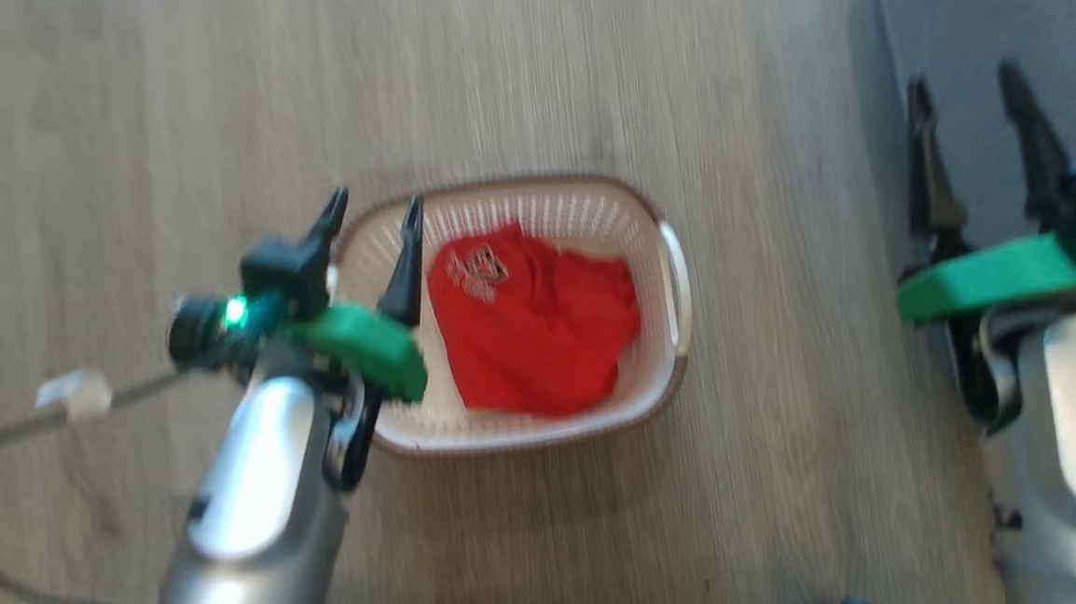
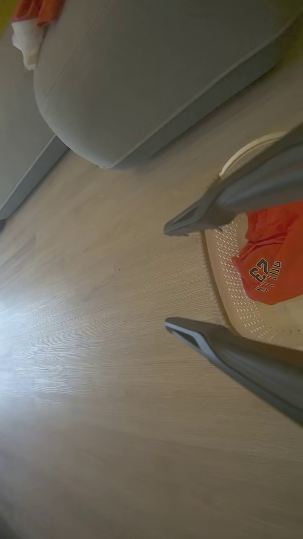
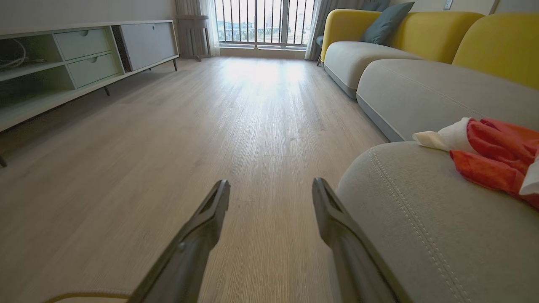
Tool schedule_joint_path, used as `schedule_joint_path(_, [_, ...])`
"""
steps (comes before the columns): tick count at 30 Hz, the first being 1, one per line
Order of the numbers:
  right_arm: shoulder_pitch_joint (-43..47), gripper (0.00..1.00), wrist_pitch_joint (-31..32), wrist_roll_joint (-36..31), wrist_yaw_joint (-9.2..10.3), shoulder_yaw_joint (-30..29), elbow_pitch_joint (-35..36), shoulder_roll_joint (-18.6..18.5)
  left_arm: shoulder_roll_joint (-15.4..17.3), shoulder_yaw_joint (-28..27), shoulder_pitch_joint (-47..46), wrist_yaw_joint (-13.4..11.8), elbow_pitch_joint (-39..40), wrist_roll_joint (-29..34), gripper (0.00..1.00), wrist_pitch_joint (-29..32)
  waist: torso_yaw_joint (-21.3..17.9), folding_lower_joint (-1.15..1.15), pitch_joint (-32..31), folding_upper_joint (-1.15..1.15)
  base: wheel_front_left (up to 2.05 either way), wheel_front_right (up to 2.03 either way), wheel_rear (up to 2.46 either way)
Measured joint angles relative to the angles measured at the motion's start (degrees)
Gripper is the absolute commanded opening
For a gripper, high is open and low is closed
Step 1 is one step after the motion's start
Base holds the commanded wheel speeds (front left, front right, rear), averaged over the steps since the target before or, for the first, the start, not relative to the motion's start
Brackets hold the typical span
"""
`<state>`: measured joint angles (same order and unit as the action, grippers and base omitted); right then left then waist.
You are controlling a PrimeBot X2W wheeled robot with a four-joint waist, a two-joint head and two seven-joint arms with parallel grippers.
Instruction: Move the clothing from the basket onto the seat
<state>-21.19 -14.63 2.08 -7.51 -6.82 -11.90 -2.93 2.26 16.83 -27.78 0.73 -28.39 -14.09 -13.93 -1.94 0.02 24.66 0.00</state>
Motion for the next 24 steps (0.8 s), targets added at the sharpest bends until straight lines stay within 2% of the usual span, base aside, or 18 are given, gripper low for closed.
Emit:
schedule_joint_path(7, [-7.10, 1.00, 0.00, 2.40, 0.00, 0.79, 3.74, -0.02, -0.08, 4.45, -15.32, -1.37, -13.58, 2.11, 1.00, 8.66, -2.56, 0.01, 12.45, 0.00, 0.00, 0.00, 0.00])
schedule_joint_path(12, [-8.88, 1.00, 0.00, 4.07, 0.00, 2.00, 5.05, -0.03, -0.09, 5.48, -22.14, -1.75, -23.10, 3.52, 1.00, 11.10, -5.58, 0.00, 19.49, 0.00, 0.00, 0.00, 0.00])
schedule_joint_path(15, [-8.90, 1.00, 0.00, 4.67, 0.00, 2.09, 5.64, -0.03, -0.11, 5.87, -25.58, -1.79, -28.63, 3.50, 1.00, 13.94, -7.65, 0.00, 22.54, 0.00, 0.00, 0.00, 0.00])
schedule_joint_path(17, [-8.90, 1.00, 0.00, 5.25, 0.00, 2.42, 5.82, -0.03, -0.11, 6.21, -27.76, -2.76, -31.71, 3.50, 1.00, 15.23, -8.94, -0.01, 24.16, 0.00, 0.00, 0.00, 0.00])
schedule_joint_path(24, [-8.99, 1.00, 0.00, 6.67, 0.00, 3.35, 6.84, -0.02, -0.11, 7.31, -34.17, -3.55, -38.45, 0.87, 1.00, 18.48, -12.88, -0.01, 28.15, 0.00, 0.00, 0.00, 0.00])
